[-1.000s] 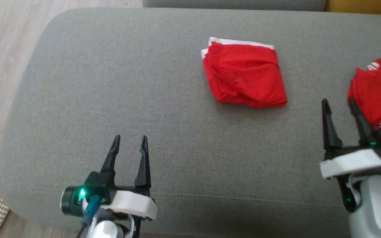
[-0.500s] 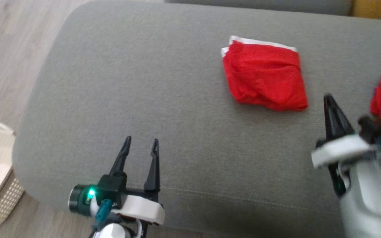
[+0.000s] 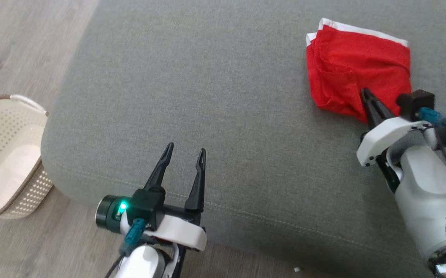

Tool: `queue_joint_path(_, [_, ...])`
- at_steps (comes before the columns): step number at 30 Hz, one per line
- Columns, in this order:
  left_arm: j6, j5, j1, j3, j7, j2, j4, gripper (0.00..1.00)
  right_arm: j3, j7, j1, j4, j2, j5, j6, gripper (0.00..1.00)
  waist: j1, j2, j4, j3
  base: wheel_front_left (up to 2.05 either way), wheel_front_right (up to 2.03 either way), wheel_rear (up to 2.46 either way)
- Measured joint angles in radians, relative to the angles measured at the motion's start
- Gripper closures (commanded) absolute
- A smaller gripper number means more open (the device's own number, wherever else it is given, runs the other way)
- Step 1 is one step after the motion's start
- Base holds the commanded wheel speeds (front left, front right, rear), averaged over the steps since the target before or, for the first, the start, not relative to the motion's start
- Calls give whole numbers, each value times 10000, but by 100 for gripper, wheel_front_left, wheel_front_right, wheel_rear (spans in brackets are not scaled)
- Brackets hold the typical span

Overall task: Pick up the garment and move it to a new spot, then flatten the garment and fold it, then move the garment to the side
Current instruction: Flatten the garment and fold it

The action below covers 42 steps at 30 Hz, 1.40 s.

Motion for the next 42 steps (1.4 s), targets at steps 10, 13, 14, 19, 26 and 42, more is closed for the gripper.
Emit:
queue_joint_path(10, [15,-123,-364,-59,0,-4,196,0,2322,-186,-295,-88,579,1041,0,100,0,0,-142,227,0,0,0])
queue_joint_path(13, [15,-31,-389,-44,0,-6,234,0,3260,-188,-118,-537,700,1645,0,100,0,0,-224,64,0,0,0])
queue_joint_path(14, [17,-29,-379,-23,0,-6,257,0,3507,-186,25,-669,736,1971,0,100,0,0,-255,-12,0,0,0])
queue_joint_path(19, [104,65,-279,186,0,-4,261,0,3833,-186,832,-1825,731,2765,0,91,0,0,-460,-347,0,0,0])
queue_joint_path(26, [286,251,531,894,0,8,-180,0,713,-201,2360,-5379,629,1793,0,0,0,0,-1148,-935,0,0,0])
queue_joint_path(42, [-107,704,1768,2104,0,54,-1536,0,-1653,-244,7149,-9277,1528,27,0,0,0,1,-2743,-1631,0,0,0])
